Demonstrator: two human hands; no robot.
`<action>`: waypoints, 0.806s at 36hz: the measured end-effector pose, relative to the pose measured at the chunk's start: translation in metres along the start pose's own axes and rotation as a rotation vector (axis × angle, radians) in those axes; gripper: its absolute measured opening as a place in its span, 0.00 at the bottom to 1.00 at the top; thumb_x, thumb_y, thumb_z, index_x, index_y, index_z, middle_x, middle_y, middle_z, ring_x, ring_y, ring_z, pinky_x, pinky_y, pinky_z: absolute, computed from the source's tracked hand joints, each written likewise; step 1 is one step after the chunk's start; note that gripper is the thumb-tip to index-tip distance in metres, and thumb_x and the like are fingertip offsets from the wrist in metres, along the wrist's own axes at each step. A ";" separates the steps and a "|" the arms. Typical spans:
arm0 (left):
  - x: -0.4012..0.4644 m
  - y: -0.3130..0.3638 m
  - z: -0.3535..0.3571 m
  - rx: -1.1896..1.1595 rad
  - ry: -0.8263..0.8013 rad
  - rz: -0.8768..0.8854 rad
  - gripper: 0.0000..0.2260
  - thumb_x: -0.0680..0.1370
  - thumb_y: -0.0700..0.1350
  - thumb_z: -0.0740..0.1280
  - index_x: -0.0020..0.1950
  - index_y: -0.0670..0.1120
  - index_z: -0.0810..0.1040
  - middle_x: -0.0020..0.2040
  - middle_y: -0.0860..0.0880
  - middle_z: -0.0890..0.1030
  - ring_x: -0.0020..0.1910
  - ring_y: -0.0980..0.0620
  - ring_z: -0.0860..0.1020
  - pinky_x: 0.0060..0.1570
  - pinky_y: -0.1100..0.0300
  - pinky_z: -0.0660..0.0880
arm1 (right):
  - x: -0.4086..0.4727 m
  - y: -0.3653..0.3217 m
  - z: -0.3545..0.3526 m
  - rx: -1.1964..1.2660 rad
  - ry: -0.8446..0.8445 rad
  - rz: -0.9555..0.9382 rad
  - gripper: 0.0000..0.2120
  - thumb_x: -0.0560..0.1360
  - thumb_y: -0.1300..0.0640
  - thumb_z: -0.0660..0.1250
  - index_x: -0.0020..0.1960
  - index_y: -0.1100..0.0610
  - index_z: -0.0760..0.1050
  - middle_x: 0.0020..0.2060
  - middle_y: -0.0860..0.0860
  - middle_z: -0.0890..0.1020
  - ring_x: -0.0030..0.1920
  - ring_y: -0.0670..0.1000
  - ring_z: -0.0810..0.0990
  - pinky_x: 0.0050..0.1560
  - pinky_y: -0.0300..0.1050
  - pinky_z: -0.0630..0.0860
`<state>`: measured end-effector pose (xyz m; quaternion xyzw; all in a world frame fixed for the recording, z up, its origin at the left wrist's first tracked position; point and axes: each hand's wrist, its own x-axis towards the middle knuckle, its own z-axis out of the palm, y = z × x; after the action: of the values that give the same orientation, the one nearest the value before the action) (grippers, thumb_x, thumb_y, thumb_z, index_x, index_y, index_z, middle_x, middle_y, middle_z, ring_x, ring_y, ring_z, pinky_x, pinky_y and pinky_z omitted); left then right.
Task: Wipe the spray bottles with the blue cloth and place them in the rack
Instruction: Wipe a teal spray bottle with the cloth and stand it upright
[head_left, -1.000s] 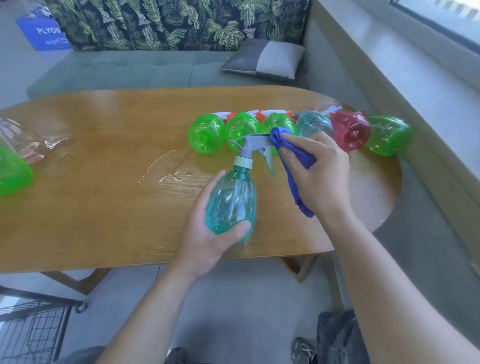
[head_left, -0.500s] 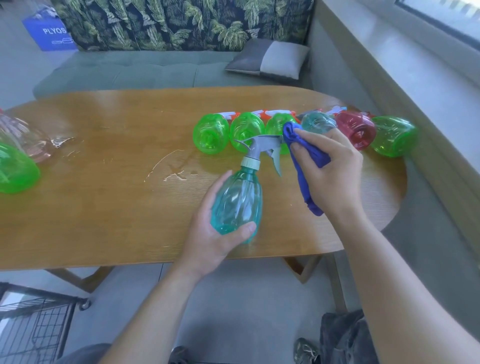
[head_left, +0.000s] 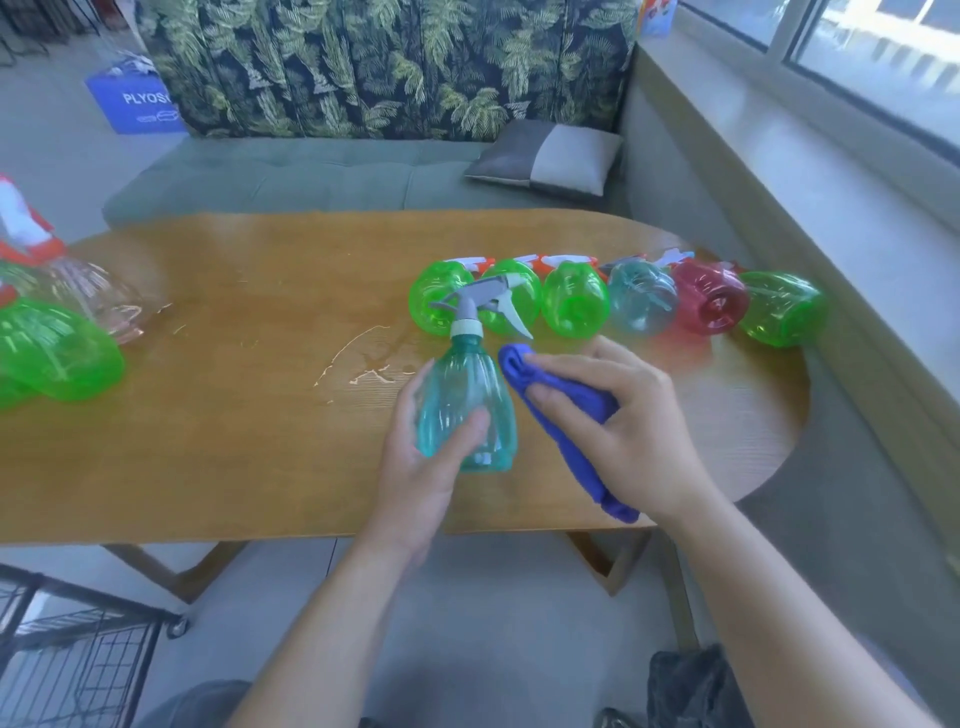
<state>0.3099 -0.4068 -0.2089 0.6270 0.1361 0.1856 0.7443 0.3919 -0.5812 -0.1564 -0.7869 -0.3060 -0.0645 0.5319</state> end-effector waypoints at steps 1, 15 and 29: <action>-0.003 0.004 0.000 -0.011 0.002 -0.011 0.35 0.71 0.61 0.78 0.77 0.60 0.73 0.72 0.54 0.82 0.72 0.51 0.80 0.72 0.42 0.76 | -0.003 -0.002 0.000 0.004 -0.031 0.014 0.11 0.78 0.55 0.75 0.60 0.49 0.86 0.42 0.45 0.79 0.45 0.47 0.80 0.48 0.31 0.72; -0.053 0.094 -0.001 0.225 -0.201 0.203 0.42 0.71 0.63 0.76 0.82 0.62 0.62 0.74 0.73 0.72 0.76 0.65 0.71 0.73 0.59 0.73 | -0.019 -0.072 -0.022 0.359 0.005 0.286 0.07 0.81 0.54 0.71 0.54 0.48 0.87 0.40 0.44 0.86 0.37 0.44 0.80 0.38 0.38 0.73; -0.086 0.173 0.003 0.491 -0.067 0.493 0.43 0.62 0.54 0.87 0.74 0.62 0.73 0.66 0.64 0.81 0.68 0.58 0.79 0.70 0.48 0.78 | -0.038 -0.161 -0.055 0.417 0.036 0.148 0.09 0.83 0.56 0.69 0.49 0.51 0.87 0.34 0.49 0.83 0.34 0.50 0.76 0.38 0.47 0.72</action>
<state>0.2157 -0.4231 -0.0406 0.8069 -0.0031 0.3008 0.5084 0.2854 -0.6055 -0.0207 -0.6791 -0.2444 0.0252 0.6917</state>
